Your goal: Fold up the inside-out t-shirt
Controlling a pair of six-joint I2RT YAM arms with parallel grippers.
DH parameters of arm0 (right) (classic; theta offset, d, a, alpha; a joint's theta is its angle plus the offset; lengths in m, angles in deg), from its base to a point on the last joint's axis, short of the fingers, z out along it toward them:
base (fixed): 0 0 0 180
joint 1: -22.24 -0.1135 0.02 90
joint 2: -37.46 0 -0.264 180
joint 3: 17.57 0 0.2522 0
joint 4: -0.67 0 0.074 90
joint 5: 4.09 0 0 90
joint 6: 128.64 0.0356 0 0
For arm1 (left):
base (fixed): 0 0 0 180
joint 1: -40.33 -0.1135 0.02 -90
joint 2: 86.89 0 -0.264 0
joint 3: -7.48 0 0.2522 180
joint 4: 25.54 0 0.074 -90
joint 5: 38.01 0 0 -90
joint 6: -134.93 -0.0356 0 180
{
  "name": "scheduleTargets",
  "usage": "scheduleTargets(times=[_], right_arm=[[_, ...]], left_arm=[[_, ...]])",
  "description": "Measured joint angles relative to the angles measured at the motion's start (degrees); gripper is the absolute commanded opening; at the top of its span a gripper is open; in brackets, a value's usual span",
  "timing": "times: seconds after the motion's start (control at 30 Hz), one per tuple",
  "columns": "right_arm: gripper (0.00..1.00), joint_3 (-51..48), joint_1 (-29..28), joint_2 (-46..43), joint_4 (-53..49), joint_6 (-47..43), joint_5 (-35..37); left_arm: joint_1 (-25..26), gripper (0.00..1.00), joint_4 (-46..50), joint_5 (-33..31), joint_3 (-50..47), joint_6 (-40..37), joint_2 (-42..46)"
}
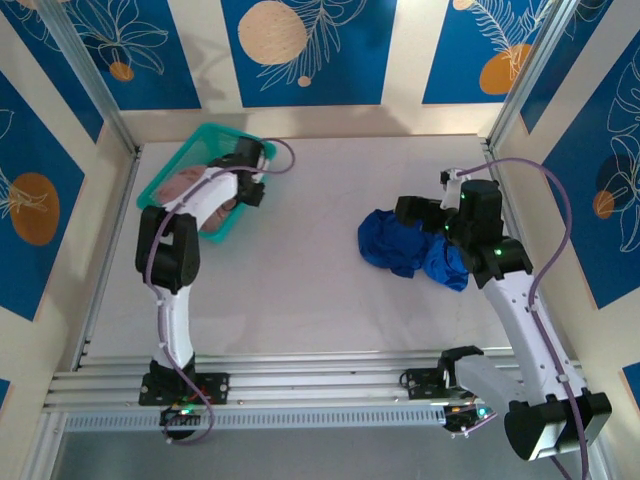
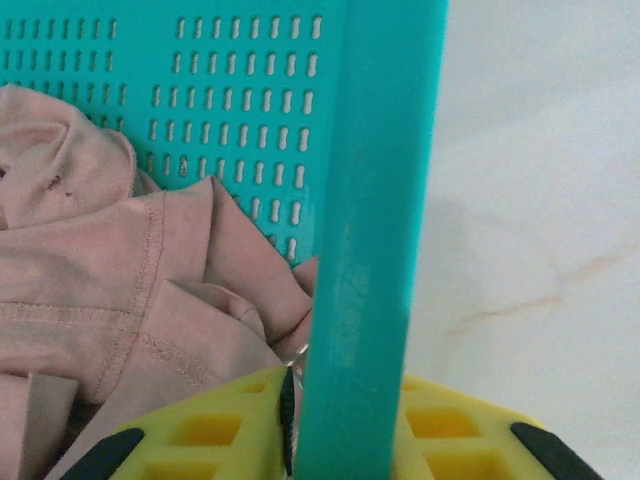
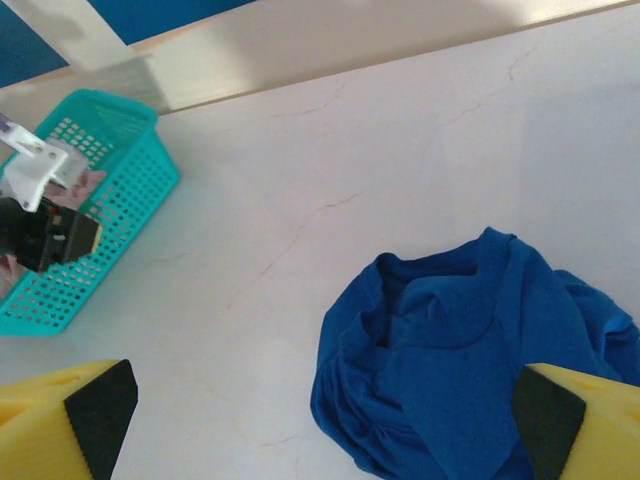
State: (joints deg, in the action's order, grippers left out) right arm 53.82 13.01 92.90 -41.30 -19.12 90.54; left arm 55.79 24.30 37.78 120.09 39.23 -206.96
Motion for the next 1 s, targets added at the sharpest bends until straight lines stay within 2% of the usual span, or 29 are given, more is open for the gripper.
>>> scheduleTargets(times=[0.1,0.23,0.63,0.8,1.0], right_arm=[[0.98,0.0,-0.5,0.9,0.2,0.0,0.0],[0.98,0.0,-0.9,1.8,0.5,0.0,-0.1],[0.99,0.0,-2.2,4.4,0.4,0.2,0.9],[0.99,0.0,-1.8,5.2,0.0,0.0,2.6],[0.98,0.0,0.5,10.3,0.0,0.0,3.8]], left_arm=[[-4.3,0.21,1.0,0.0,2.3,0.2,-0.8],[-7.7,0.19,1.7,-0.6,7.4,0.9,-3.8],[-10.2,0.18,6.4,-2.3,26.4,1.2,-16.6],[-13.0,0.27,7.9,-3.0,30.6,0.0,-18.9],[-15.6,0.55,10.5,-0.9,36.9,-0.7,-20.8]])
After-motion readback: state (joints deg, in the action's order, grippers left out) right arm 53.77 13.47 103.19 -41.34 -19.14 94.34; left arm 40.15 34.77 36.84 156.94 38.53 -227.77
